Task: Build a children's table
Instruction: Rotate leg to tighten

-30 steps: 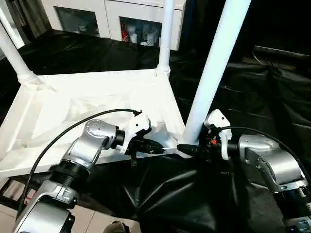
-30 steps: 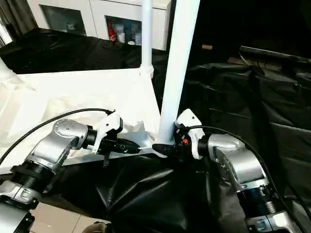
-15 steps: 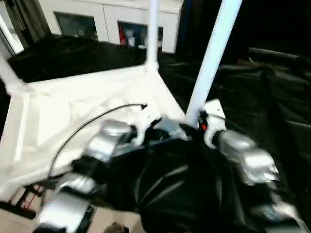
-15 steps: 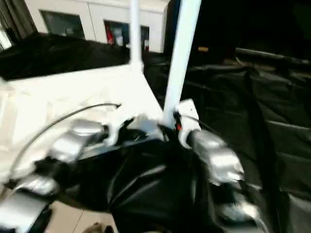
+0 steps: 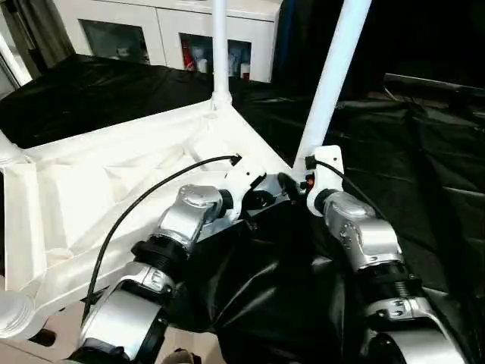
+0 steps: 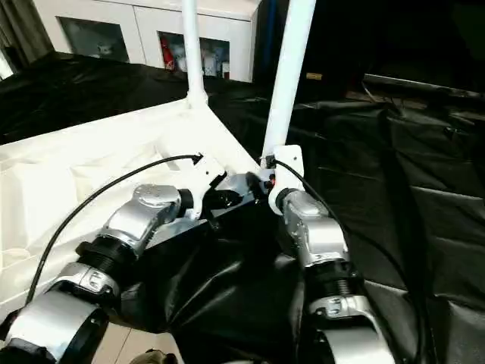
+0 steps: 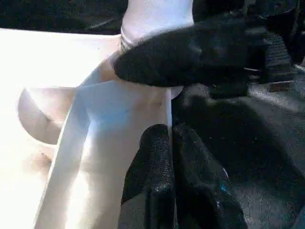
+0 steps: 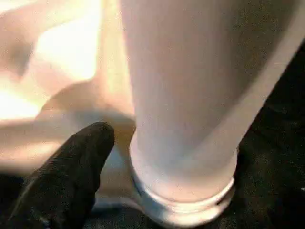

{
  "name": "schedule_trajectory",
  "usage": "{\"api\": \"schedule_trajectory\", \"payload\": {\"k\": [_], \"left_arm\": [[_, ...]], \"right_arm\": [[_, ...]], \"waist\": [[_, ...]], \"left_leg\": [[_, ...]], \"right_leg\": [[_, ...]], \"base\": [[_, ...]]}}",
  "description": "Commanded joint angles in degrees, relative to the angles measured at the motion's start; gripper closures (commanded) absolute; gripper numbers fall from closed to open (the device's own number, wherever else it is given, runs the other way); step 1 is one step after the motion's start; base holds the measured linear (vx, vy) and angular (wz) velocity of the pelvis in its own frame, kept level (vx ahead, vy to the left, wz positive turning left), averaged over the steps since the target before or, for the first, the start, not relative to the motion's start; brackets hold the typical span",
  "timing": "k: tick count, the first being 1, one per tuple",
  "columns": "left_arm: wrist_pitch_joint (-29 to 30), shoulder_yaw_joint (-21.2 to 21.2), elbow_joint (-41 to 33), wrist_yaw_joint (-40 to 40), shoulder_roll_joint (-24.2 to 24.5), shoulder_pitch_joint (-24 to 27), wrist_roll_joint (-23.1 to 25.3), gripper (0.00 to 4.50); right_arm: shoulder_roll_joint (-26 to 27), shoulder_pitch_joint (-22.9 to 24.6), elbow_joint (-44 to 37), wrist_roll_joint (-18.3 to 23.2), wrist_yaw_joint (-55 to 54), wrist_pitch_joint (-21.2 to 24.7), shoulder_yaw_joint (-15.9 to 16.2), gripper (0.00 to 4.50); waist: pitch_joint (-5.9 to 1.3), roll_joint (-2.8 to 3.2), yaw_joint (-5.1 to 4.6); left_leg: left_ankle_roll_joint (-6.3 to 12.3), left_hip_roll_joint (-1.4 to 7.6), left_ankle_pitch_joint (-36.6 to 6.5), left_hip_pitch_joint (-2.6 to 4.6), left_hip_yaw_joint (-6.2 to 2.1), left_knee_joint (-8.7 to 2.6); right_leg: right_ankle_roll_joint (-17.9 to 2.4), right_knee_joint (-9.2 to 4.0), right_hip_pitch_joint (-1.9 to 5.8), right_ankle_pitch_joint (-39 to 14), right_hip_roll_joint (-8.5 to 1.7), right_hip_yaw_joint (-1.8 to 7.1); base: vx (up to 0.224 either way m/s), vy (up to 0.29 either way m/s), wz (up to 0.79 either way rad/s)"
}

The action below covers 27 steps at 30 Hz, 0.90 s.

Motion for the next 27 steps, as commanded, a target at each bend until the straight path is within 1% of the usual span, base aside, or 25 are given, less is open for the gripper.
{"api": "schedule_trajectory", "payload": {"k": [1,2,3,4,5,6,7,8,9,10,11,12,14,15,16,17,18,19,20,21,22,23,24,26,27], "left_arm": [[-4.34,-1.66,-3.99,-6.12,-1.18,0.24,-2.62,4.5],[-4.34,-1.66,-3.99,-6.12,-1.18,0.24,-2.62,4.5],[-4.07,-1.95,-4.9,-8.04,-0.15,0.92,-2.92,4.5],[-4.16,-2.51,-6.38,-11.2,1.39,1.98,-3.47,4.5],[-4.24,-2.9,-7.4,-13.36,2.42,2.7,-3.86,4.5],[-4.24,-2.9,-7.4,-13.36,2.42,2.7,-3.86,4.5],[-4.99,-3.25,-8.26,-15.36,3.46,3.3,-4.17,4.5],[-4.37,-3.72,-9.94,-18.54,4.91,4.06,-5.07,4.5],[-4.23,-3.8,-10.23,-19.1,5.17,4.18,-5.24,4.5],[-4.71,-4.31,-11.11,-21.14,6.25,4.67,-5.46,4.5],[-4.71,-4.31,-11.11,-21.14,6.25,4.67,-5.46,4.5],[-5.28,-4.66,-11.73,-22.95,7.23,5.07,-5.59,4.5],[-5.02,-4.62,-12.43,-24.47,7.95,5.39,-6.01,4.5],[-4.64,-4.52,-12.87,-25.26,8.28,5.55,-6.33,4.5],[-4.49,-4.51,-13.08,-25.63,8.43,5.65,-6.47,4.5],[-4.23,-4.5,-13.48,-26.29,8.72,5.82,-6.72,4.5],[-3.72,-4.65,-14.47,-27.76,9.39,6.29,-7.33,4.5],[-3.57,-4.72,-14.78,-28.17,9.58,6.44,-7.51,4.5],[-3.09,-4.84,-15.41,-28.96,9.94,6.74,-7.91,4.5],[-2.86,-4.93,-15.84,-29.39,10.18,6.97,-8.13,4.5],[-2.8,-4.96,-15.97,-29.51,10.25,7.04,-8.18,4.5],[-2.75,-4.97,-16.06,-29.6,10.3,7.09,-8.22,4.5],[-2.83,-5.01,-16.18,-29.69,10.39,7.25,-8.09,4.5],[-2.81,-4.98,-16.21,-29.64,10.38,7.35,-7.97,4.5],[-2.81,-4.98,-16.21,-29.64,10.38,7.35,-7.97,4.5]], "right_arm": [[-0.24,1.08,-2.3,2.11,7.77,1.68,5.15,0.06],[-0.24,1.08,-2.3,2.11,7.77,1.68,5.15,0.06],[-2.51,2.17,-4.87,2.96,11.67,1.71,6.08,0.06],[-5.62,3.51,-7.99,4.13,16.61,1.99,7.05,0.06],[-7.72,4.41,-10.07,4.9,19.92,2.17,7.67,0.06],[-7.72,4.41,-10.07,4.9,19.92,2.17,7.67,0.06],[-9.5,5.12,-11.72,5.78,22.77,2.65,7.81,0.06],[-11.56,5.91,-13.31,6.81,26.0,2.82,7.7,0.06],[-11.91,6.04,-13.55,6.98,26.59,2.82,7.67,0.06],[-13.2,6.63,-14.53,7.36,28.56,2.66,7.95,0.06],[-13.2,6.63,-14.53,7.36,28.56,2.66,7.95,0.06],[-14.53,7.35,-15.71,7.68,30.99,2.62,8.29,0.21],[-15.68,8.05,-16.98,8.31,32.88,3.0,8.63,0.31],[-16.27,8.38,-17.62,8.72,33.72,3.25,8.81,0.41],[-16.49,8.55,-17.87,8.86,34.09,3.33,8.92,0.48],[-16.89,8.84,-18.34,9.11,34.77,3.47,9.13,0.57],[-17.22,9.24,-18.93,9.61,35.5,4.17,9.3,0.66],[-17.33,9.34,-19.11,9.75,35.76,4.41,9.33,0.76],[-17.43,9.57,-19.3,9.74,36.03,4.35,9.54,0.84],[-17.47,9.74,-19.47,9.79,36.31,4.37,9.7,0.96],[-17.49,9.81,-19.53,9.8,36.43,4.35,9.77,0.96],[-17.51,9.86,-19.57,9.81,36.52,4.33,9.82,1.17],[-17.32,9.95,-19.72,9.74,36.58,4.43,9.96,1.27],[-17.16,10.04,-19.87,9.74,36.65,4.55,10.05,1.32],[-17.16,10.04,-19.87,9.74,36.65,4.55,10.05,1.44]], "waist": [[-4.87,-0.64,0.09],[-4.92,-0.63,0.15],[-4.97,-0.48,0.07],[-5.08,-0.65,0.41],[-5.14,-0.59,0.53],[-5.18,-0.47,0.47],[-5.23,-0.52,0.47],[-5.2,-0.66,0.51],[-5.15,-0.71,0.65],[-5.05,-0.56,0.77],[-4.96,-0.5,0.74],[-4.95,-0.56,0.73],[-4.89,-0.51,0.75],[-4.93,-0.63,0.81],[-4.83,-0.59,0.82],[-4.92,-0.76,0.96],[-4.97,-0.7,0.9],[-5.1,-0.83,0.97],[-5.08,-0.83,0.95],[-5.1,-0.84,1.0],[-5.06,-0.83,0.97],[-5.05,-0.8,1.01],[-5.05,-0.81,1.05],[-5.15,-0.94,1.08],[-5.16,-0.84,1.17]], "left_leg": [[2.58,1.33,-13.28,0.22,-0.39,-3.98],[2.7,1.37,-12.86,0.14,-0.46,-3.98],[2.77,1.46,-12.5,0.26,-0.38,-3.9],[3.33,1.6,-12.16,0.4,-0.35,-3.79],[3.79,1.65,-11.52,0.45,-0.27,-3.69],[4.37,1.74,-10.76,0.4,-0.24,-3.65],[4.86,1.67,-10.32,0.36,-0.18,-3.57],[4.94,1.68,-10.21,0.32,-0.08,-3.52],[4.81,1.69,-10.32,0.3,-0.18,-3.55],[4.65,1.82,-10.95,0.5,-0.12,-3.59],[4.56,1.83,-11.56,0.51,-0.07,-3.6],[4.08,1.86,-12.39,0.52,-0.16,-3.67],[3.26,1.94,-13.56,0.66,-0.2,-3.75],[2.92,1.96,-13.85,0.77,-0.24,-3.76],[2.84,1.97,-14.06,0.77,-0.21,-3.8],[2.87,2.03,-13.75,0.76,-0.22,-3.8],[2.9,1.99,-13.64,0.65,-0.2,-3.76],[2.87,1.96,-12.89,0.43,-0.29,-3.75],[2.85,1.99,-12.72,0.5,-0.22,-3.73],[2.81,1.97,-12.69,0.51,-0.21,-3.67],[2.74,1.92,-12.69,0.51,-0.19,-3.65],[2.68,1.91,-12.81,0.55,-0.17,-3.62],[2.64,1.87,-12.85,0.52,-0.18,-3.61],[2.53,1.84,-12.58,0.47,-0.21,-3.6],[2.46,1.89,-12.5,0.56,-0.21,-3.59]], "right_leg": [[-10.23,-3.87,3.42,-19.35,-2.74,2.09],[-10.29,-3.75,3.55,-18.87,-2.76,2.06],[-10.81,-3.68,3.32,-17.98,-2.8,2.16],[-11.11,-3.59,3.64,-16.53,-2.78,2.18],[-11.58,-3.37,3.59,-15.05,-2.85,2.32],[-12.6,-3.14,3.43,-13.25,-2.77,2.34],[-13.27,-3.03,3.43,-12.54,-2.73,2.32],[-13.66,-2.99,3.42,-12.58,-2.75,2.31],[-13.54,-3.03,3.58,-13.34,-2.86,2.27],[-13.27,-3.2,3.33,-14.87,-2.86,2.3],[-13.16,-3.27,3.19,-15.71,-2.85,2.35],[-12.84,-3.38,3.14,-17.3,-2.84,2.26],[-12.19,-3.55,2.99,-19.16,-2.87,2.3],[-12.0,-3.54,2.97,-19.82,-2.88,2.28],[-11.9,-3.64,2.91,-20.15,-2.86,2.33],[-11.7,-3.54,2.98,-20.16,-2.94,2.37],[-11.71,-3.54,2.93,-20.03,-2.96,2.38],[-11.67,-3.34,3.19,-19.41,-3.04,2.34],[-11.61,-3.37,3.01,-19.44,-3.01,2.37],[-11.6,-3.38,3.01,-19.56,-3.02,2.37],[-11.55,-3.4,2.97,-20.09,-3.02,2.38],[-11.47,-3.44,2.9,-20.44,-2.99,2.38],[-11.23,-3.49,2.92,-20.96,-2.99,2.37],[-10.99,-3.48,2.98,-20.99,-2.96,2.34],[-10.99,-3.45,2.9,-20.89,-3.0,2.36]], "base": [[0.0,0.0,0.0],[0.0,0.0,0.0],[0.0,0.0,0.0],[0.0,0.0,0.0],[0.0,0.0,0.0],[0.0,0.0,0.0],[0.0,0.0,0.0],[0.0,0.0,0.0],[0.0,0.0,0.0],[0.0,0.0,0.0],[0.0,0.0,0.0],[0.0,0.0,0.0],[0.0,0.0,0.0],[0.0,0.0,0.0],[0.0,0.0,0.0],[0.0,0.0,0.0],[0.0,0.0,0.0],[0.0,0.0,0.0],[0.0,0.0,0.0],[0.0,0.0,0.0],[0.0,0.0,0.0],[0.0,0.0,0.0],[0.0,0.0,0.0],[0.0,0.0,0.0],[0.0,0.0,0.0]]}}
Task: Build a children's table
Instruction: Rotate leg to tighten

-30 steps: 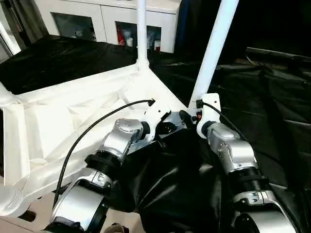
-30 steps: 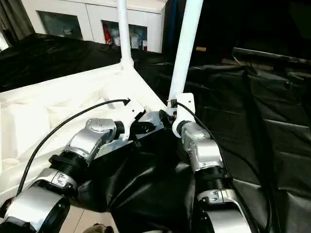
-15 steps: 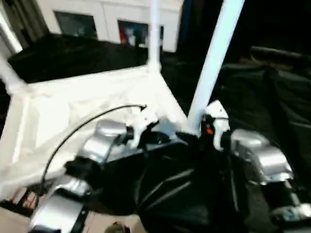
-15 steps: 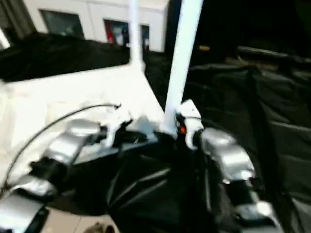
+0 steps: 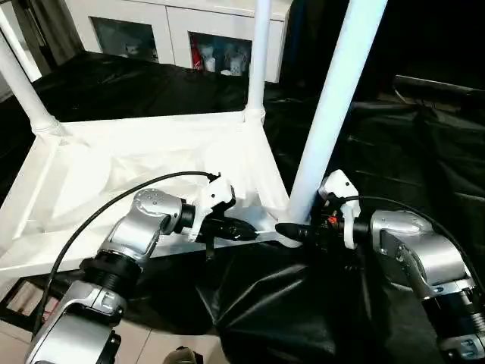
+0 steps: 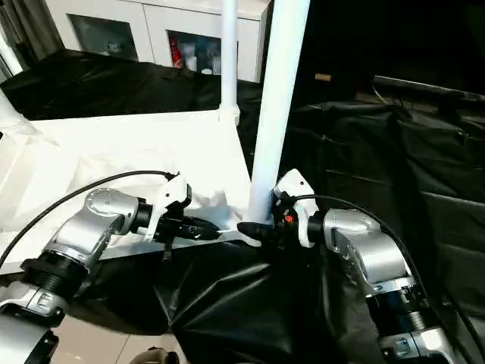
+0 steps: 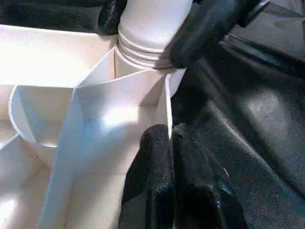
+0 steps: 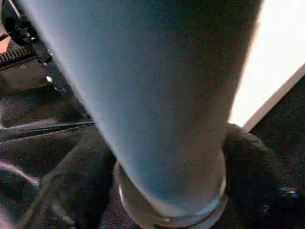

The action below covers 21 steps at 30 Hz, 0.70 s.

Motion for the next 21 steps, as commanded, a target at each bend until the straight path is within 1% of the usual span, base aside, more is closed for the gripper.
{"api": "schedule_trajectory", "payload": {"k": [1,2,3,5,6,7,8,9,10,11,12,13,14,15,16,17,18,20,21], "left_arm": [[-0.91,-1.84,-3.71,-2.61,-1.84,-0.74,-2.77,4.5],[-0.78,-1.83,-3.7,-2.34,-2.01,-0.77,-2.68,4.5],[-0.66,-1.82,-3.7,-2.15,-2.14,-0.81,-2.65,4.5],[-0.56,-1.65,-3.49,-1.25,-2.49,-0.96,-2.44,4.5],[-0.56,-1.65,-3.49,-1.25,-2.49,-0.96,-2.44,4.5],[-0.62,-1.24,-2.51,1.09,-3.4,-1.58,-1.76,4.5],[-0.35,-0.09,0.96,7.62,-6.06,-3.7,-0.01,4.5],[-0.35,-0.09,0.96,7.62,-6.06,-3.7,-0.01,4.5],[0.11,0.38,2.6,10.58,-7.26,-4.71,0.74,4.5],[0.39,0.93,5.47,15.6,-9.44,-6.47,2.05,4.5],[0.59,1.14,6.59,17.51,-10.46,-7.22,2.39,4.5],[1.4,1.67,8.19,20.23,-12.3,-8.39,2.37,4.5],[1.6,1.85,8.8,21.54,-13.2,-8.87,2.41,4.5],[1.66,2.18,9.65,23.61,-14.37,-9.5,2.51,4.5],[1.66,2.18,9.65,23.61,-14.37,-9.5,2.51,4.5],[1.47,2.23,10.55,25.87,-16.13,-10.15,2.88,4.5],[1.2,2.34,10.95,26.54,-16.94,-10.37,2.95,4.5],[0.67,2.58,11.74,26.93,-17.7,-10.68,3.09,4.5],[0.36,2.55,11.9,26.94,-17.84,-10.71,3.18,4.5]], "right_arm": [[1.18,0.23,-2.51,1.02,0.93,0.37,2.18,1.44],[1.44,0.33,-2.53,0.99,0.62,0.41,2.36,1.58],[1.6,0.4,-2.51,0.98,0.41,0.42,2.47,1.7],[2.2,0.43,-2.26,0.67,-0.64,0.41,2.47,1.73],[2.2,0.43,-2.26,0.67,-0.64,0.41,2.47,1.78],[3.6,0.23,-1.21,-0.35,-3.3,-0.56,2.1,1.78],[8.37,-1.25,3.09,-2.73,-12.53,-0.9,0.12,1.79],[8.37,-1.25,3.09,-2.73,-12.53,-0.9,0.12,1.79],[10.5,-2.05,5.31,-3.91,-17.02,-1.32,-0.82,1.8],[14.21,-3.71,9.16,-5.19,-24.48,-0.79,-2.61,1.82],[15.9,-4.57,10.85,-5.34,-27.64,-0.54,-3.61,1.83],[18.96,-6.2,13.74,-5.01,-33.05,0.08,-5.82,1.83],[20.34,-7.05,15.01,-4.98,-35.41,0.3,-6.61,1.83],[21.88,-8.04,16.39,-4.91,-38.13,-0.03,-7.46,1.83],[21.88,-8.04,16.39,-4.91,-38.13,-0.03,-7.46,1.83],[24.07,-9.62,17.77,-5.21,-40.21,-1.01,-7.64,1.84],[25.32,-10.43,18.31,-5.37,-41.24,-1.4,-8.01,1.84],[26.5,-11.36,19.15,-5.87,-42.2,-2.17,-8.18,1.84],[26.65,-11.61,19.35,-6.31,-42.13,-2.62,-7.76,1.84]], "waist": [[-5.08,-0.85,-0.04],[-5.15,-1.26,-0.08],[-5.15,-1.05,0.11],[-5.22,-1.09,0.1],[-5.18,-1.06,0.12],[-5.12,-1.4,0.0],[-4.97,-1.28,-0.1],[-4.88,-1.25,-0.37],[-4.91,-1.3,-0.44],[-4.73,-1.37,-0.73],[-4.65,-1.02,-1.16],[-4.73,-1.05,-1.41],[-4.71,-1.06,-1.48],[-4.75,-0.82,-1.59],[-4.75,-0.62,-1.58],[-4.94,-0.57,-1.62],[-4.97,-0.61,-1.76],[-5.06,-0.73,-1.84],[-5.18,-0.67,-1.79]], "left_leg": [[2.35,1.83,-12.46,0.75,-0.28,-3.84],[2.4,1.81,-12.2,0.62,-0.25,-3.82],[2.39,1.81,-12.05,0.72,-0.26,-3.8],[2.4,1.79,-11.68,0.61,-0.27,-3.78],[2.39,1.77,-11.79,0.69,-0.24,-3.76],[2.38,1.77,-11.62,0.59,-0.21,-3.78],[2.15,1.66,-11.6,0.52,-0.17,-3.75],[1.2,1.38,-12.64,0.56,-0.23,-3.76],[0.7,1.34,-13.2,0.53,-0.39,-3.78],[0.16,1.29,-15.05,0.91,-0.36,-3.76],[-0.33,1.1,-16.36,1.06,-0.44,-3.71],[-0.89,1.02,-16.71,0.93,-0.67,-3.74],[-0.97,1.02,-16.74,1.01,-0.7,-3.78],[-0.66,1.04,-16.75,0.96,-0.72,-3.81],[-0.56,1.02,-16.57,0.89,-0.77,-3.87],[-0.36,1.07,-16.04,0.75,-0.76,-3.95],[-0.11,1.09,-15.59,0.64,-0.68,-3.99],[0.5,0.9,-15.01,0.54,-0.49,-3.86],[0.83,0.96,-14.26,0.52,-0.5,-3.85]], "right_leg": [[-11.1,-3.76,3.03,-20.76,-2.93,2.27],[-11.03,-3.7,3.14,-20.44,-2.91,2.24],[-10.89,-3.69,3.08,-20.58,-2.98,2.28],[-10.86,-3.59,3.16,-20.16,-2.96,2.27],[-10.86,-3.66,3.06,-20.3,-2.96,2.28],[-10.73,-3.64,3.07,-20.37,-2.93,2.28],[-10.51,-3.67,2.83,-20.92,-2.86,2.3],[-9.79,-4.09,2.59,-23.7,-2.88,2.15],[-9.26,-4.08,2.79,-25.14,-2.95,2.04],[-8.19,-4.61,2.43,-28.38,-2.85,1.97],[-7.64,-4.89,2.13,-30.64,-2.86,1.89],[-6.76,-5.09,2.31,-32.11,-2.9,1.71],[-6.45,-5.19,2.26,-32.4,-2.92,1.68],[-6.38,-5.31,2.33,-31.46,-2.87,1.71],[-6.49,-5.22,2.39,-30.61,-2.83,1.7],[-7.0,-4.97,2.56,-27.85,-2.71,1.77],[-7.73,-4.75,2.59,-25.36,-2.58,1.85],[-8.48,-4.56,2.73,-23.63,-2.55,1.93],[-8.85,-4.39,2.92,-22.4,-2.58,1.95]], "base": [[0.0,0.0,0.0],[0.0,0.0,0.0],[0.0,0.0,0.0],[0.0,0.0,0.0],[0.0,0.0,0.0],[0.0,0.0,0.0],[0.0,0.0,0.0],[0.0,0.0,0.0],[0.0,0.0,0.0],[0.0,0.0,0.0],[0.0,0.0,0.0],[0.0,0.0,0.0],[0.0,0.0,0.0],[0.0,0.0,0.0],[0.0,0.0,0.0],[0.0,0.0,0.0],[0.0,0.0,0.0],[0.0,0.0,0.0],[0.0,0.0,0.0]]}}
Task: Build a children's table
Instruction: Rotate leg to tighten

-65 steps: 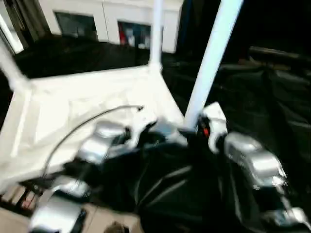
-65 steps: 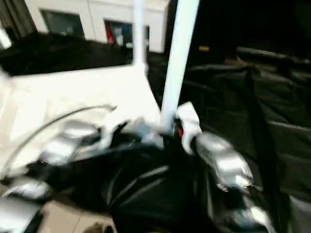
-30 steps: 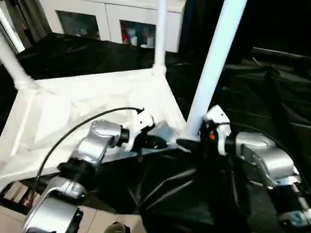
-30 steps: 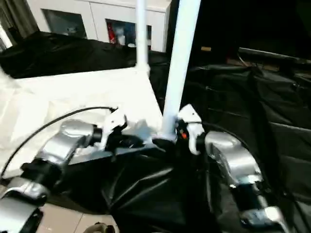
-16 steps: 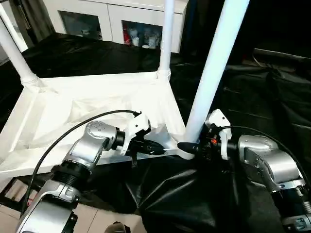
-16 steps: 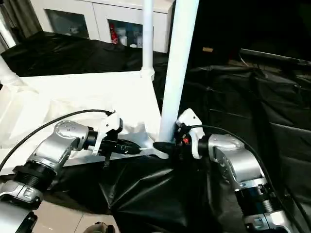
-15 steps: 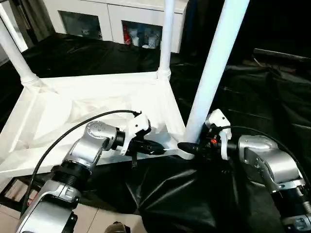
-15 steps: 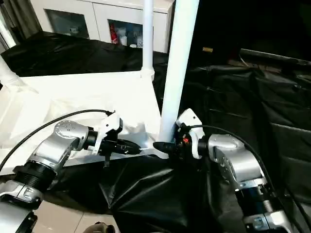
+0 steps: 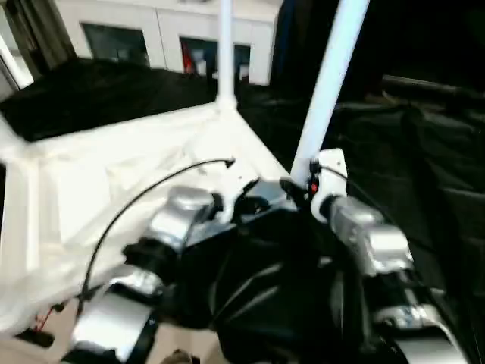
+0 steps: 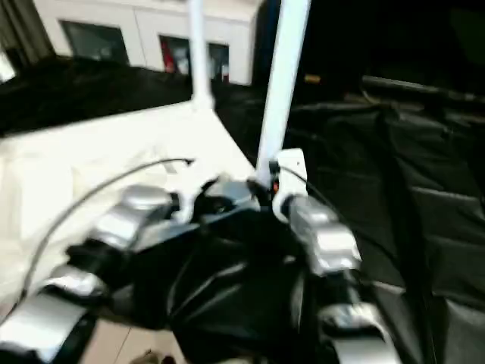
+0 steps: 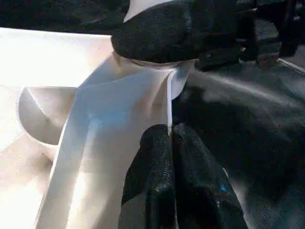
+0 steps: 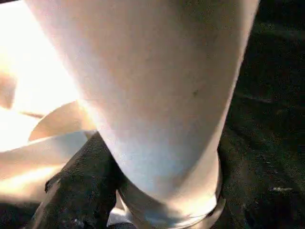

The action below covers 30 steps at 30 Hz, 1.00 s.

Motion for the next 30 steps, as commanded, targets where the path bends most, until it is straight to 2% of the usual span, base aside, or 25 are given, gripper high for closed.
{"api": "schedule_trajectory", "payload": {"k": [1,2,3,6,9,10,12,14,16,17,20,22,24,27,30], "left_arm": [[-2.68,-0.96,-1.1,-0.66,-4.96,-2.5,-1.96,4.5],[-3.19,-1.18,-1.32,-1.41,-4.62,-2.17,-1.86,4.5],[-3.35,-1.21,-1.39,-1.55,-4.51,-2.08,-1.84,4.5],[-3.74,-1.18,-1.96,-2.45,-3.52,-1.46,-1.95,4.5],[-4.48,-1.53,-2.85,-4.74,-1.96,-0.56,-2.09,4.5],[-4.53,-1.65,-3.89,-6.54,-1.11,0.16,-2.52,4.5],[-5.11,-2.37,-6.78,-11.67,1.07,2.13,-3.65,4.5],[-5.16,-2.74,-7.98,-13.56,2.04,2.94,-4.01,4.5],[-5.59,-3.75,-11.27,-19.25,4.68,4.98,-5.44,4.5],[-5.23,-4.16,-12.64,-21.58,5.93,5.76,-6.07,4.5],[-5.59,-4.61,-14.41,-24.76,7.92,6.9,-6.62,4.5],[-5.26,-4.43,-15.42,-26.61,9.26,7.47,-7.06,4.5],[-4.71,-4.15,-16.75,-28.75,11.01,8.19,-7.64,4.5],[-4.42,-4.19,-17.33,-29.53,11.71,8.53,-7.81,4.5],[-3.94,-4.35,-18.19,-30.39,12.48,8.95,-8.21,4.5]], "right_arm": [[3.93,-1.26,1.9,-0.12,1.75,0.45,4.99,1.84],[3.7,-1.41,2.16,-1.03,1.99,0.2,5.66,1.49],[3.64,-1.41,2.18,-1.13,2.1,0.17,5.75,1.49],[3.1,-1.08,1.75,0.28,4.39,0.22,5.62,1.04],[1.13,-0.23,-0.31,0.34,8.81,0.41,7.23,0.77],[-0.51,0.54,-1.94,0.31,11.79,0.88,8.35,0.77],[-4.44,2.39,-5.92,0.79,18.31,1.69,10.51,0.48],[-6.13,3.1,-7.49,1.27,20.95,2.07,11.16,0.32],[-10.64,4.86,-11.25,2.75,27.69,2.51,12.48,0.13],[-12.6,5.57,-12.66,3.39,30.52,2.65,12.81,0.05],[-15.66,6.65,-14.75,4.39,34.54,3.5,13.17,0.05],[-18.23,7.55,-16.65,5.48,38.19,4.87,13.5,0.05],[-21.27,8.64,-18.51,6.34,42.67,5.36,13.97,0.05],[-22.04,8.99,-18.84,6.56,43.6,5.36,14.19,0.38],[-22.01,9.25,-18.63,6.52,43.54,4.96,14.32,0.56]], "waist": [[-4.87,-0.54,0.08],[-4.85,-0.71,0.04],[-4.9,-0.59,0.15],[-4.94,-0.6,0.13],[-4.83,-0.57,0.18],[-4.76,-0.63,0.12],[-4.81,-0.63,0.23],[-4.85,-0.52,0.32],[-4.81,-0.23,0.37],[-4.65,-0.37,0.35],[-4.56,-0.24,0.39],[-4.54,-0.61,0.53],[-4.47,-0.54,0.83],[-4.49,-0.57,1.25],[-4.45,-0.63,1.3]], "left_leg": [[1.31,1.06,-13.69,0.44,-0.36,-4.0],[1.53,1.05,-13.33,0.34,-0.34,-4.03],[1.83,1.13,-12.73,0.39,-0.34,-4.01],[2.34,1.15,-12.26,0.4,-0.23,-3.97],[2.37,1.21,-13.09,0.43,-0.28,-4.06],[2.41,1.21,-13.25,0.35,-0.27,-4.09],[2.84,1.3,-13.15,0.19,-0.32,-4.05],[3.19,1.48,-12.63,0.28,-0.32,-4.03],[3.19,1.51,-13.4,0.33,-0.39,-4.08],[3.22,1.61,-14.29,0.39,-0.3,-4.11],[2.37,1.74,-16.05,0.59,-0.4,-4.22],[2.18,1.8,-16.72,0.82,-0.43,-4.24],[2.07,1.91,-17.12,0.78,-0.42,-4.26],[1.63,1.87,-16.97,1.0,-0.35,-4.12],[1.34,1.81,-16.64,0.74,-0.47,-4.24]], "right_leg": [[-9.6,-4.38,2.95,-20.78,-2.5,1.98],[-9.79,-4.32,3.07,-20.2,-2.47,1.97],[-10.24,-4.14,3.12,-19.06,-2.53,2.02],[-11.09,-3.98,3.21,-17.6,-2.49,2.05],[-10.73,-4.14,3.31,-19.08,-2.55,2.0],[-10.6,-4.17,3.3,-19.25,-2.54,2.04],[-10.38,-4.14,3.55,-18.89,-2.64,2.1],[-11.03,-3.93,3.58,-17.51,-2.6,2.15],[-11.27,-4.01,3.56,-18.42,-2.69,2.08],[-11.22,-4.07,3.42,-19.34,-2.64,2.16],[-10.89,-4.25,3.06,-22.01,-2.64,2.17],[-10.55,-4.38,3.07,-23.49,-2.61,2.16],[-10.3,-4.41,2.88,-24.45,-2.72,2.27],[-10.02,-4.55,2.59,-25.65,-2.88,2.3],[-9.32,-4.53,2.67,-26.53,-2.86,2.23]], "base": [[0.0,0.0,0.0],[0.0,0.0,0.0],[0.0,0.0,0.0],[0.0,0.0,0.0],[0.0,0.0,0.0],[0.0,0.0,0.0],[0.0,0.0,0.0],[0.0,0.0,0.0],[0.0,0.0,0.0],[0.0,0.0,0.0],[0.0,0.0,0.0],[0.0,0.0,0.0],[0.0,0.0,0.0],[0.0,0.0,0.0],[0.0,0.0,0.0]]}}
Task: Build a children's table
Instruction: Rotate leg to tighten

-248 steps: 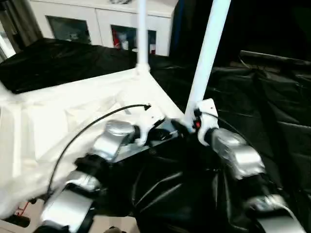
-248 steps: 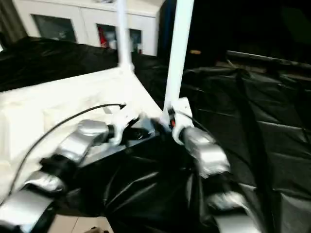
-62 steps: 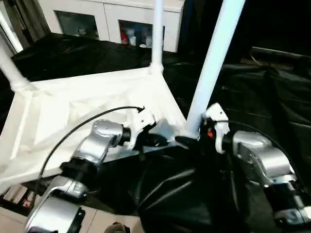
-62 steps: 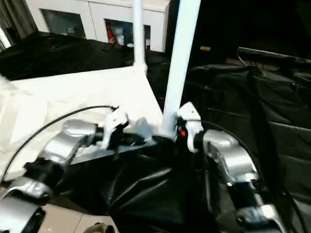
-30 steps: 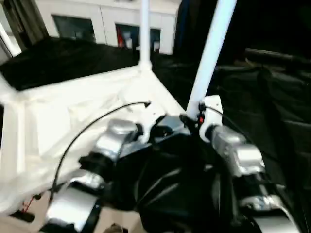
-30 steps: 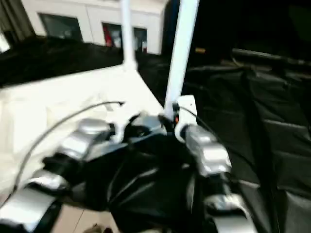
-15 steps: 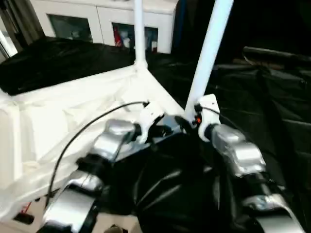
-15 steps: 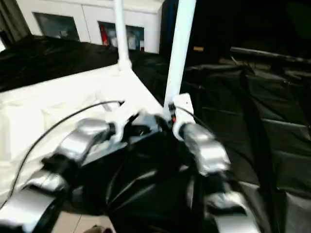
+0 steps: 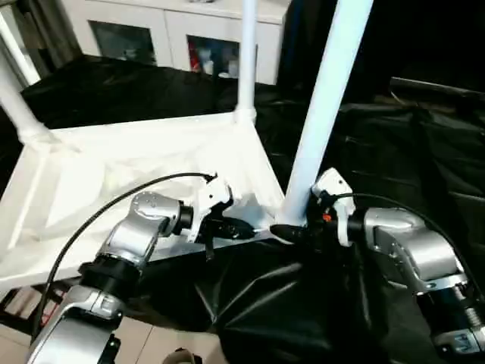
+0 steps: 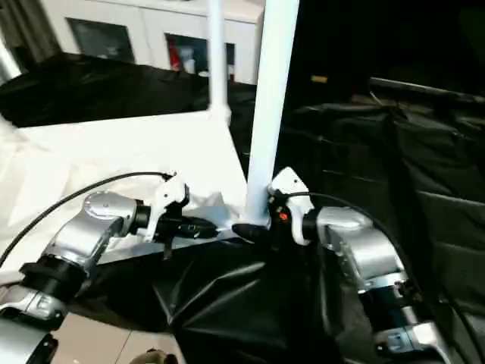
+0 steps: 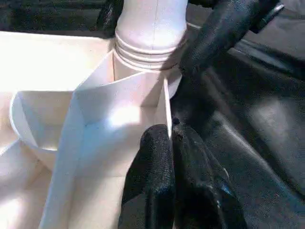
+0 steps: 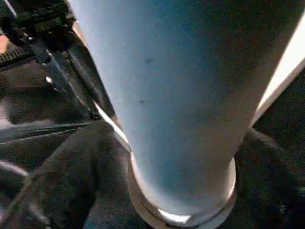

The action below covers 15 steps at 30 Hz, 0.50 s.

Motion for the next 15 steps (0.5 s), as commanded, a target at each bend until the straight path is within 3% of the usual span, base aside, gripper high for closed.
{"api": "schedule_trajectory", "payload": {"k": [1,9,12,15], "left_arm": [[-0.89,-1.53,-3.73,-3.85,-1.14,-0.66,-2.72,4.5],[-0.56,-1.78,-3.54,-3.38,-1.58,-0.68,-2.33,4.5],[-0.53,-1.46,-1.53,1.02,-3.61,-1.83,-1.26,4.5],[-0.41,-0.65,1.7,6.52,-6.33,-3.76,0.03,4.5]], "right_arm": [[0.43,-0.15,-0.77,0.17,-0.08,-0.18,1.2,0.56],[1.83,0.95,-2.43,0.47,-0.76,0.54,1.99,1.26],[5.49,0.76,0.03,-1.07,-7.1,-0.42,0.81,1.59],[9.19,-0.37,4.16,-3.24,-14.58,-1.48,-0.58,1.72]], "waist": [[-4.43,-0.71,-0.07],[-4.55,-0.68,-0.1],[-4.57,-0.8,-0.17],[-4.59,-0.77,-0.38]], "left_leg": [[1.31,1.7,-16.62,0.74,-0.44,-4.15],[1.27,1.66,-15.94,0.68,-0.44,-4.11],[1.03,1.65,-15.16,0.42,-0.51,-4.2],[0.42,1.4,-15.68,0.61,-0.45,-4.05]], "right_leg": [[-9.26,-4.77,2.66,-26.73,-2.85,2.19],[-9.16,-4.72,2.6,-25.72,-2.83,2.22],[-9.21,-4.53,2.74,-25.14,-2.84,2.17],[-8.61,-4.78,2.56,-26.8,-2.82,2.06]], "base": [[0.0,0.0,0.0],[0.0,0.0,0.0],[0.0,0.0,0.0],[0.0,0.0,0.0]]}}
